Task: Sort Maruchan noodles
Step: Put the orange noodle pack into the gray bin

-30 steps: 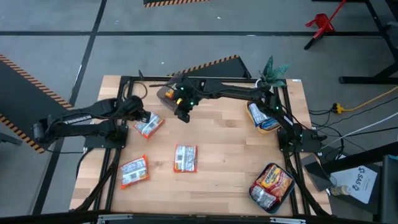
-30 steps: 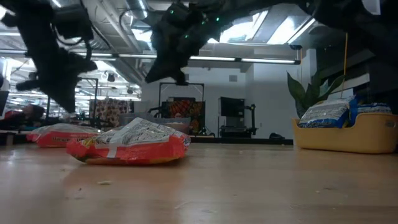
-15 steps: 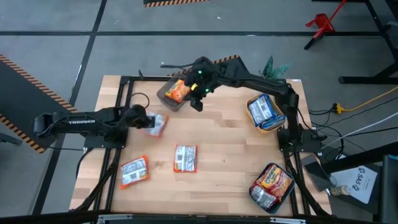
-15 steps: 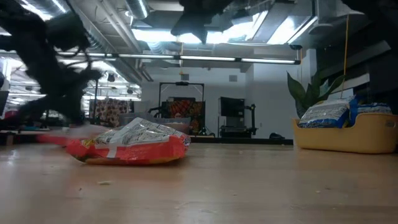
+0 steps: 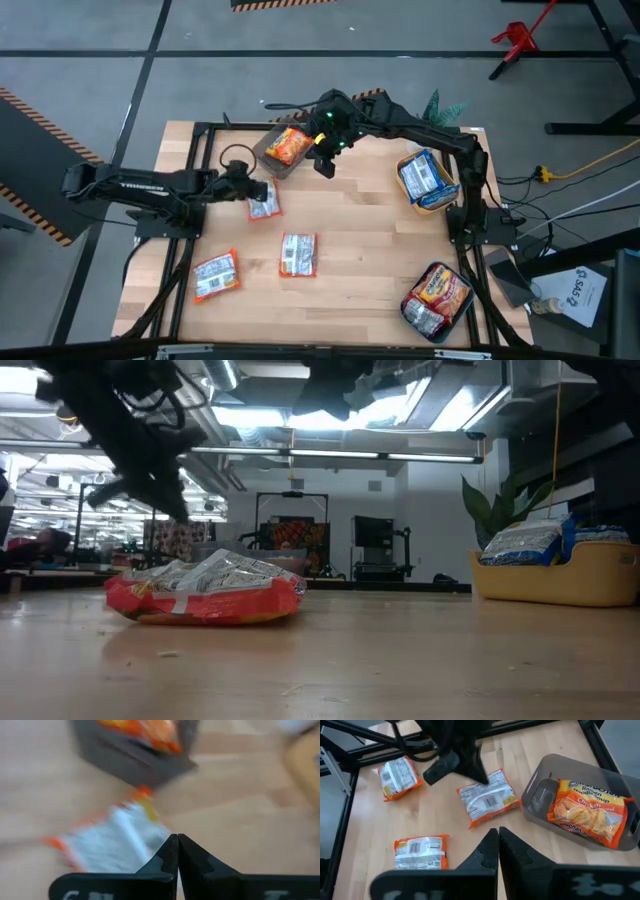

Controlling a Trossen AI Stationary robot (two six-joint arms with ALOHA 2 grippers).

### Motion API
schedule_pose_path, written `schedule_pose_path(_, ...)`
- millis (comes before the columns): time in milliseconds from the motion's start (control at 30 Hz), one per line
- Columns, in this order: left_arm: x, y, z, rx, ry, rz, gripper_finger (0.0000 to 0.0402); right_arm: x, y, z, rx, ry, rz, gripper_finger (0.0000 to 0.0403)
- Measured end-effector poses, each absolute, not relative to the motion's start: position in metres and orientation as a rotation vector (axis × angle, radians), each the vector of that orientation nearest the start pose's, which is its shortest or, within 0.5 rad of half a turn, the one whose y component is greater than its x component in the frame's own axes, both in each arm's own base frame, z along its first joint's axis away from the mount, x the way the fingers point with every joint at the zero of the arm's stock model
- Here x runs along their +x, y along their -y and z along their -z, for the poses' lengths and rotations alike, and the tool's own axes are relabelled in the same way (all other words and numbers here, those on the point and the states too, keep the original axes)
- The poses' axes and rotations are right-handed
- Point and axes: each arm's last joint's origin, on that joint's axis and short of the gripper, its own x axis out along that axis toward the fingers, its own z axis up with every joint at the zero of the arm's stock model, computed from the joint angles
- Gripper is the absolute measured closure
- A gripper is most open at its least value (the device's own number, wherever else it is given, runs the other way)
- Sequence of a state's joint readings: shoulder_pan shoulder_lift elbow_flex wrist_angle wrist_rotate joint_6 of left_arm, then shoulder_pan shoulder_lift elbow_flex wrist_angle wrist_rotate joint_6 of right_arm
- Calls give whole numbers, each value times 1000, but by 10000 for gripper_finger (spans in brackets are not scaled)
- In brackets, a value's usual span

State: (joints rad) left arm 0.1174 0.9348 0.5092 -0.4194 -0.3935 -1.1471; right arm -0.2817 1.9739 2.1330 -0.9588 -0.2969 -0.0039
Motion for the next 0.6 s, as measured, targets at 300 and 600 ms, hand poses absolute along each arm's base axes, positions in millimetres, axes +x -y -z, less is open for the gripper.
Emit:
schedule_pose_path(300, 150, -40, -177, -797, -694, -1026, 401, 409, 110, -377, 254, -755, 18, 402)
schedule_pose_path(600, 136, -52, -140, -818, -653, -1115, 401, 410, 110, -376, 259, -754, 28, 402)
